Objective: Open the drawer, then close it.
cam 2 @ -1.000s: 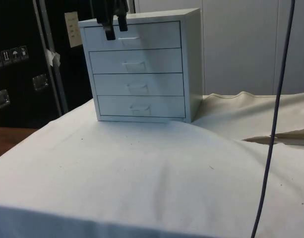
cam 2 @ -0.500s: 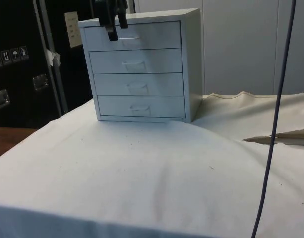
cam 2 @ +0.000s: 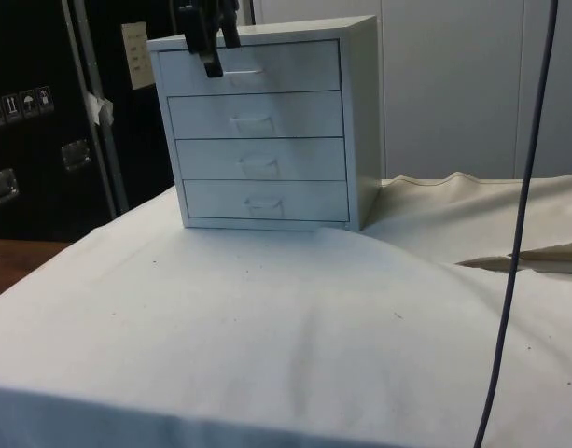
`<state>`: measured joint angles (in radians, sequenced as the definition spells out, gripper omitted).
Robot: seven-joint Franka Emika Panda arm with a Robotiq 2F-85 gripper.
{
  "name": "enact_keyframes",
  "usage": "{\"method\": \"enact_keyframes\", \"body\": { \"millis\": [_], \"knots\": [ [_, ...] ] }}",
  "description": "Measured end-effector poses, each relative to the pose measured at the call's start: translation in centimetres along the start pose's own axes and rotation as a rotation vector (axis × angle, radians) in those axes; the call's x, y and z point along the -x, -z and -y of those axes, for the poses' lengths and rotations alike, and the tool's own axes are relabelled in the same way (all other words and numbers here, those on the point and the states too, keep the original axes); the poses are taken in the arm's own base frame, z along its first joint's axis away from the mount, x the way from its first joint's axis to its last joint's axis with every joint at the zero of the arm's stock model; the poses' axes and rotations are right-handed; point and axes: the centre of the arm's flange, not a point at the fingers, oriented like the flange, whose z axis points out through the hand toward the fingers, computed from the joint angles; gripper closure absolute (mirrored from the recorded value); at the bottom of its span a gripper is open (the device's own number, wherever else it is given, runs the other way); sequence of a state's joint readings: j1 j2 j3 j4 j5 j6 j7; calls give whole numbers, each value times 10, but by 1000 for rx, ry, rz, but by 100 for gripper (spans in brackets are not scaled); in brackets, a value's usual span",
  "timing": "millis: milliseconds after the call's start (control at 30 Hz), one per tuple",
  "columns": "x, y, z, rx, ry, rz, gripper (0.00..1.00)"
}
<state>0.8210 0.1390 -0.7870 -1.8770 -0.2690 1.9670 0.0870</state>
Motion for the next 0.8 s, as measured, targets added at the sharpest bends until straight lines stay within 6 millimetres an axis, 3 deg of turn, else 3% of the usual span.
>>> {"method": "enact_keyframes", "body": {
  "millis": [200, 500, 800],
  "knots": [
    [-2, -5, 2, 41, -3, 4, 0],
    [-7, -34, -6, 75, -18, -5, 0],
    [-10, -40, -13, 135, -13, -7, 0]
  ]
}}
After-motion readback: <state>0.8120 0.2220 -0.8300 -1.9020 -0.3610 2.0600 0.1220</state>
